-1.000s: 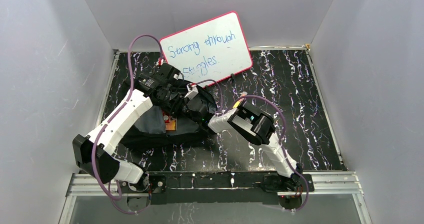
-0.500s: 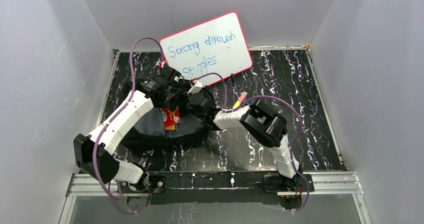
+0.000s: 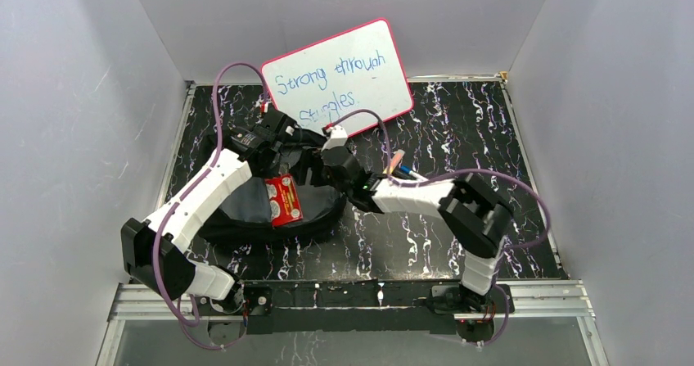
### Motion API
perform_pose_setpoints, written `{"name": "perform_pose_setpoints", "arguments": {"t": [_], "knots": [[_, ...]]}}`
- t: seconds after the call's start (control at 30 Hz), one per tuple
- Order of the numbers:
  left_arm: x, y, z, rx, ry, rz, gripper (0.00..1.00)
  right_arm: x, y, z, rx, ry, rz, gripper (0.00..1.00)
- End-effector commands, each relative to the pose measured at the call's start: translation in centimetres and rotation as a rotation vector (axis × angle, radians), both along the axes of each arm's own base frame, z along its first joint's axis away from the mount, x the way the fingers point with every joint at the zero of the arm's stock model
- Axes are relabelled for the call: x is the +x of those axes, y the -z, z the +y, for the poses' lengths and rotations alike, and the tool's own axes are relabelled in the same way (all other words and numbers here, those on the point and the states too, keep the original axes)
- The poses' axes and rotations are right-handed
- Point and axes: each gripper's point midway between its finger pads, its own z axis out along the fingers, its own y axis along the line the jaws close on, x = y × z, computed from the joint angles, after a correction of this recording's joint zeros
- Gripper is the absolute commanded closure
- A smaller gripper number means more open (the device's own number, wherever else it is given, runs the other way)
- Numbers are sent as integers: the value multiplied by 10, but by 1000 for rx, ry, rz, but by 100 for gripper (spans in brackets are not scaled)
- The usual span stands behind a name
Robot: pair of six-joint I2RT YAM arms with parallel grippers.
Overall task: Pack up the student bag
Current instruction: Place the book in the student bag, then adjust the student bag at the center of the board.
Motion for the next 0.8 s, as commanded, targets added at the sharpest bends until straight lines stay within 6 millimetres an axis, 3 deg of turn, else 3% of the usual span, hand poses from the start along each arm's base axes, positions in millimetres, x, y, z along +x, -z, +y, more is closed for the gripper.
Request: {"name": "perform_pose_setpoints", "arguments": {"t": [0.0, 0.2, 0.37, 0.53, 0.77], "knots": [[2, -12, -22, -153, 9, -57, 100, -8, -41, -37, -29, 29, -92, 21], [6, -16, -71, -395, 83, -46, 56, -34, -58, -82, -52, 33, -99, 21], [6, -38, -75, -472, 74, -124, 33, -53, -62, -120, -71, 52, -100, 20], [-2, -43, -34, -440, -113, -235, 26, -66, -69, -151, -72, 86, -115, 20], [-37, -25, 47, -472, -511, -315, 18, -79, -70, -163, -50, 73, -93, 20]]}}
